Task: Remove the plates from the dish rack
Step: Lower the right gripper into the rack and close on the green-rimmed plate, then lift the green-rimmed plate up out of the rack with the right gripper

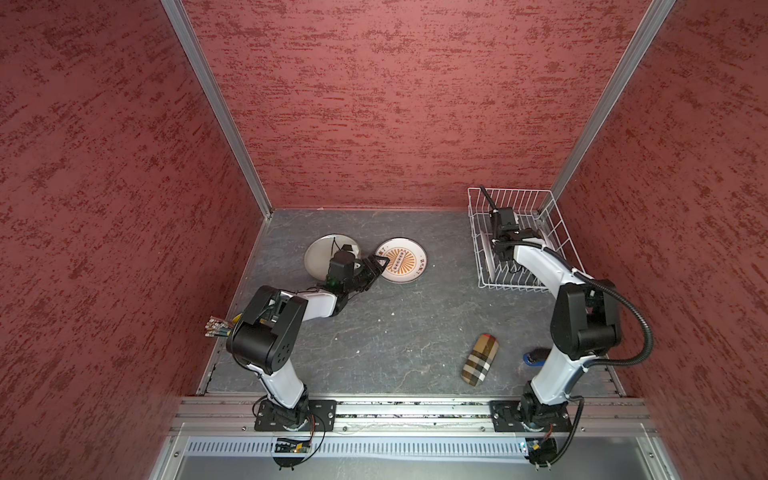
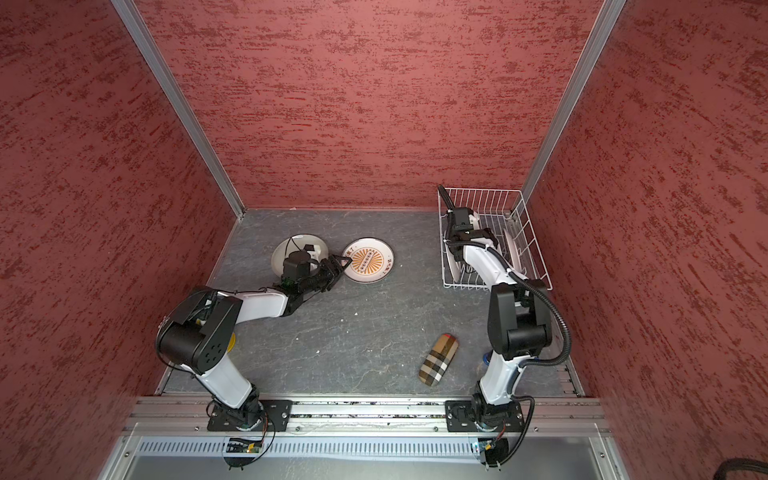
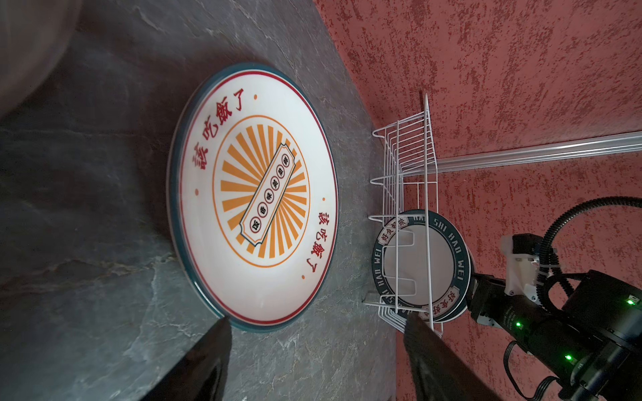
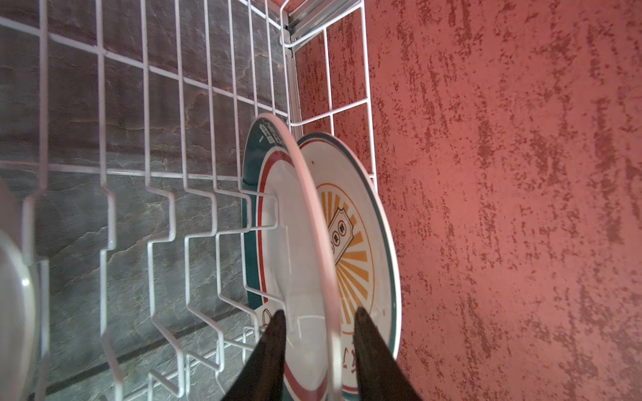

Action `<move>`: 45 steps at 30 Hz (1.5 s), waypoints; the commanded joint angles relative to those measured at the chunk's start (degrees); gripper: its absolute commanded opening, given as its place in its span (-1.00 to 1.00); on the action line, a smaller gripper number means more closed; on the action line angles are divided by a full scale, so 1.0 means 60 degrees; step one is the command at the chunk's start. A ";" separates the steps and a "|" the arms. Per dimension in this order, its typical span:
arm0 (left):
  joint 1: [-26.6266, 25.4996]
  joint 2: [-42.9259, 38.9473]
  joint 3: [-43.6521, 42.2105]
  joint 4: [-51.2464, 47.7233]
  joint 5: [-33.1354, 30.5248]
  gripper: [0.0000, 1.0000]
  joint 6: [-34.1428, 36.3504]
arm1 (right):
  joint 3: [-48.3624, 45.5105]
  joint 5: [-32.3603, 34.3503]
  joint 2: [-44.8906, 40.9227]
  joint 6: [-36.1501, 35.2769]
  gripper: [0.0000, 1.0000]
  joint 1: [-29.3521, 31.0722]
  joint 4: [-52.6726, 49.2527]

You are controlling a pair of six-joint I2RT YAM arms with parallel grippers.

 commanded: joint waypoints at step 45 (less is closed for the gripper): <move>-0.0294 -0.0429 0.0539 -0.0403 -0.0400 0.59 0.0335 | -0.0546 0.1393 -0.0921 -0.1789 -1.00 0.0122 0.2455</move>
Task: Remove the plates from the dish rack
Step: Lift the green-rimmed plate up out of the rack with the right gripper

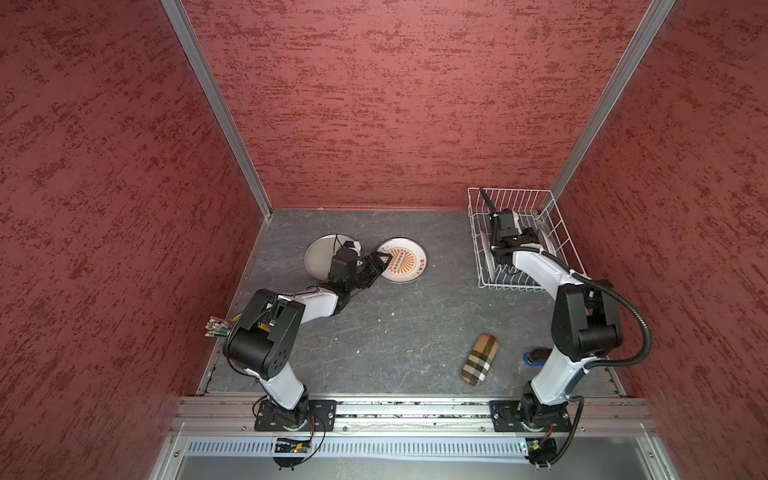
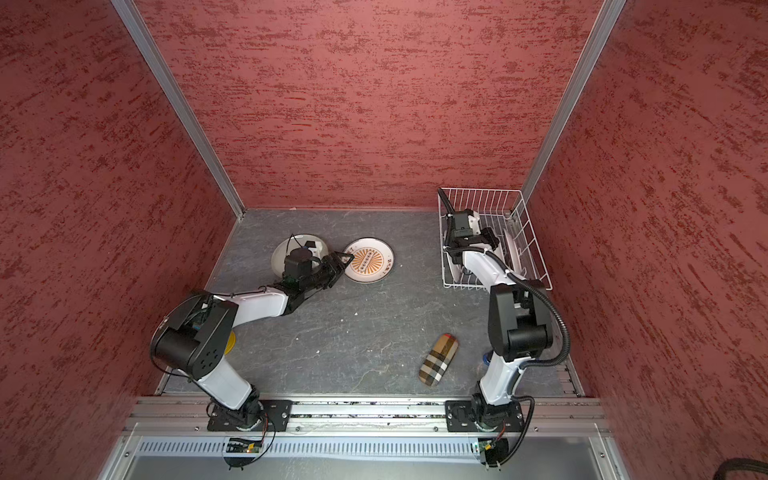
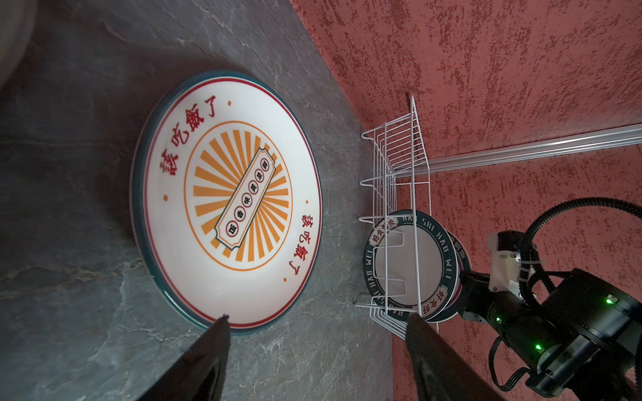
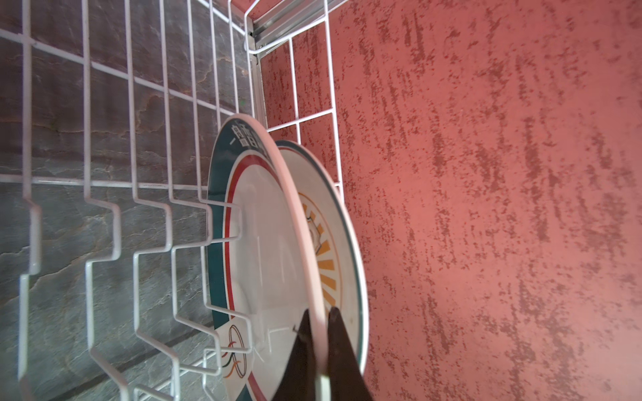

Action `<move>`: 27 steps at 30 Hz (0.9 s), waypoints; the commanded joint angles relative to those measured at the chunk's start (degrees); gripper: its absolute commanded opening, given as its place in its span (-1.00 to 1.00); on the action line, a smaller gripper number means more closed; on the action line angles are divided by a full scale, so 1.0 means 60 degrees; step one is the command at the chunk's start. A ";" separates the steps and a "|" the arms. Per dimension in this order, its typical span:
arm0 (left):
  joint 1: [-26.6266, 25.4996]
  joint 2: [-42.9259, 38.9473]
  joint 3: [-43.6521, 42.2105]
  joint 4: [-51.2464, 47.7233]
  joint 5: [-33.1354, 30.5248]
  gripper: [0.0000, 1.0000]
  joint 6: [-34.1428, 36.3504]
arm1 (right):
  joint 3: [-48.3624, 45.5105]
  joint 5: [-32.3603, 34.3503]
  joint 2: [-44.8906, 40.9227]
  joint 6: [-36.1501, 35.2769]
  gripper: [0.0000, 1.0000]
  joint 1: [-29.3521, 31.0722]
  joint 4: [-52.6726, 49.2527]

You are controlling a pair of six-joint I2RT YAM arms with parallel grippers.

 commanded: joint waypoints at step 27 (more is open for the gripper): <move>-0.0036 -0.0287 0.0303 0.0087 0.0168 0.60 0.0262 | 0.0651 0.0713 -0.2900 -0.1586 -1.00 0.1449 0.1894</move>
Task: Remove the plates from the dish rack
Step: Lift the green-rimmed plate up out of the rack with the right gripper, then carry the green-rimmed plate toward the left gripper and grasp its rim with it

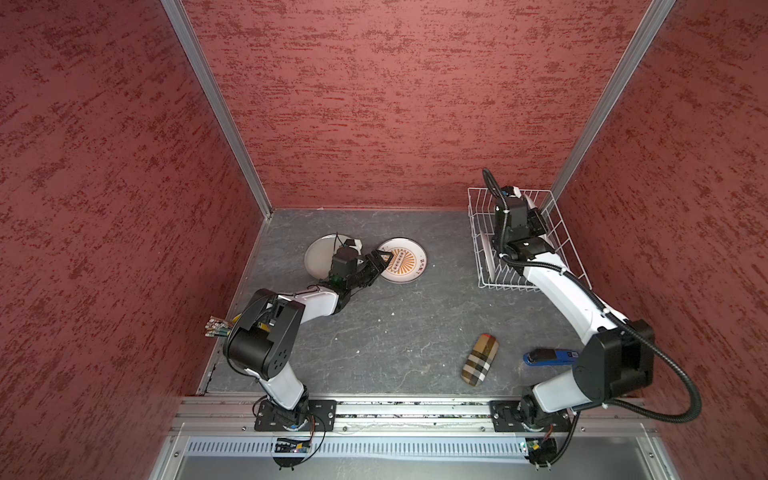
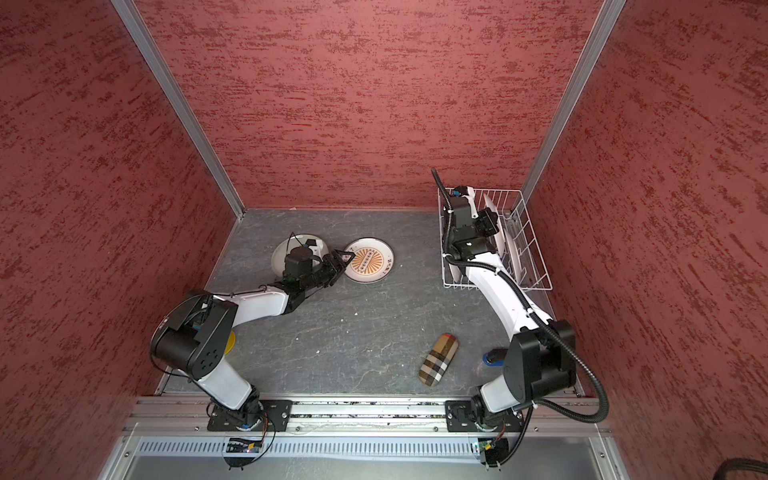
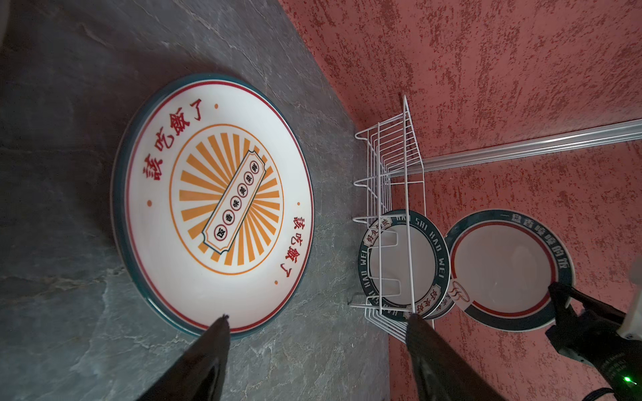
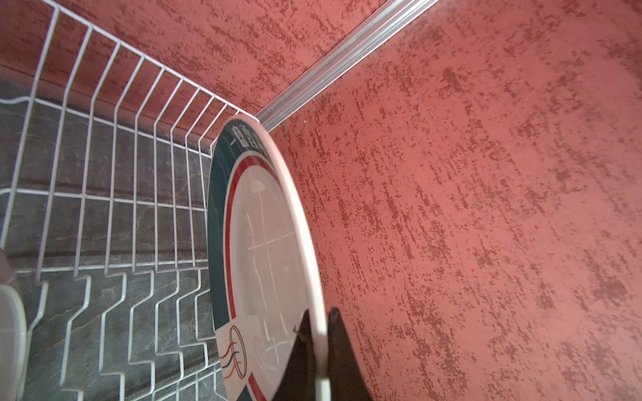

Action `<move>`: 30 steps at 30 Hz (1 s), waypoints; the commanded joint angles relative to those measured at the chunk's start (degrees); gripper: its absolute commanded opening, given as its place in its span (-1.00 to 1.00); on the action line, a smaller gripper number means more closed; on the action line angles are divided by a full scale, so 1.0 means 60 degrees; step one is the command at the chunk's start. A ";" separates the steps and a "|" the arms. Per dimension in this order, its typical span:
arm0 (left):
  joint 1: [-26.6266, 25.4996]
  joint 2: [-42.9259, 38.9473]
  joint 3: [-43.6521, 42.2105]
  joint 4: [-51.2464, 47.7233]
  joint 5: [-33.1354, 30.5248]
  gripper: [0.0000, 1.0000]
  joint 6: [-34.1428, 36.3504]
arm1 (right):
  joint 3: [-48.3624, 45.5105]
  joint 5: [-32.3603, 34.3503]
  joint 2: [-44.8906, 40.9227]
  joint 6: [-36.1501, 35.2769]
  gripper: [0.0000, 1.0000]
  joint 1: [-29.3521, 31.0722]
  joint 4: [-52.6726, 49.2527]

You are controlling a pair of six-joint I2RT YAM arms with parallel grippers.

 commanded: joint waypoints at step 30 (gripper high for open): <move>0.0129 -0.0729 0.0183 0.0727 0.0998 0.63 -0.0470 | -0.0536 -0.9280 -0.2215 0.8839 -1.00 0.1033 -0.0207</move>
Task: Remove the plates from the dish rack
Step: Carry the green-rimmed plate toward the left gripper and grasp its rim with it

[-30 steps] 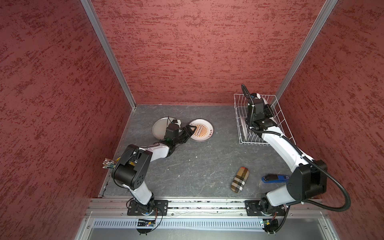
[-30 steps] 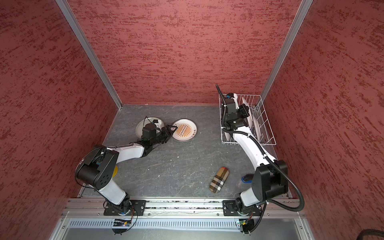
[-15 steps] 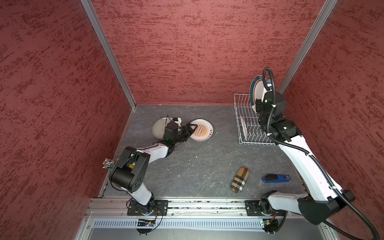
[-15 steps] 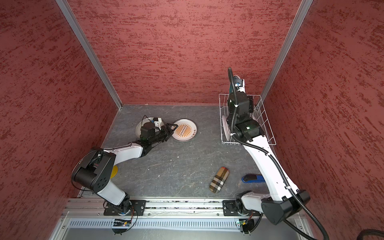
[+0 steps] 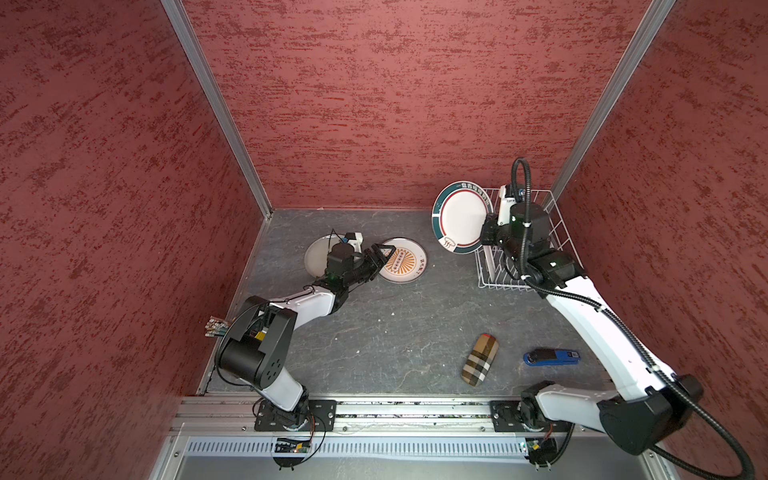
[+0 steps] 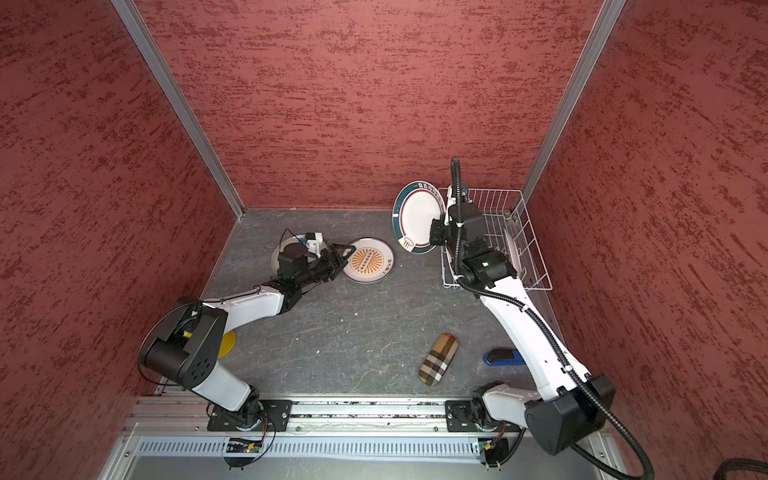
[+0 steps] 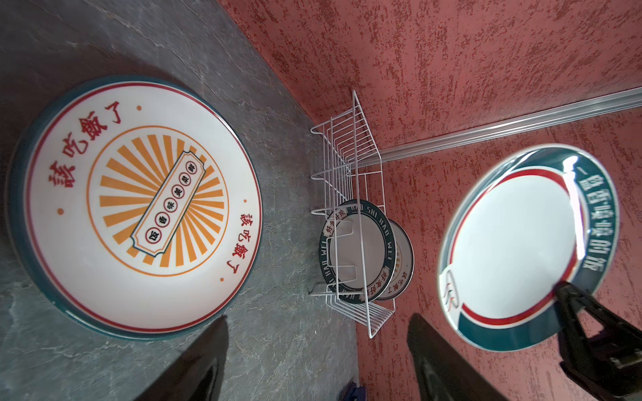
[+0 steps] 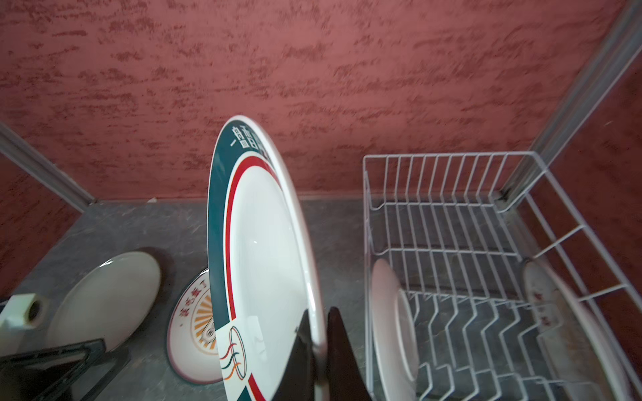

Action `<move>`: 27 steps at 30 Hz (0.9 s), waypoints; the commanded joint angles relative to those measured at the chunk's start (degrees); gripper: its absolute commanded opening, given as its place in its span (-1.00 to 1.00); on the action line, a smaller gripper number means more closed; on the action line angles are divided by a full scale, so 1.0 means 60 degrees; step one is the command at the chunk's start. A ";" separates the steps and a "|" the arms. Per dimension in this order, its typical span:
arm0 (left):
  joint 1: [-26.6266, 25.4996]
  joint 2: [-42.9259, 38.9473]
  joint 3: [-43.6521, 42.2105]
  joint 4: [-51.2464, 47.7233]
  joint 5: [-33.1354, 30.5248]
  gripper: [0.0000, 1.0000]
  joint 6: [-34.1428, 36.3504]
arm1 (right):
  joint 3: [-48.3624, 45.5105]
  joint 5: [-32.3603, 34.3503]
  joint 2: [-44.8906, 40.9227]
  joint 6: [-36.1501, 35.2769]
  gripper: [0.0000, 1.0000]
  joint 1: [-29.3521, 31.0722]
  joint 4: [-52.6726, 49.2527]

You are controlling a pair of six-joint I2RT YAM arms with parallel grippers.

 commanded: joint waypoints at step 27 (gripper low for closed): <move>0.0488 0.0248 0.1576 -0.1798 0.1987 0.53 0.1168 | -0.2207 -0.4972 0.1559 0.4467 -1.00 -0.0100 0.4894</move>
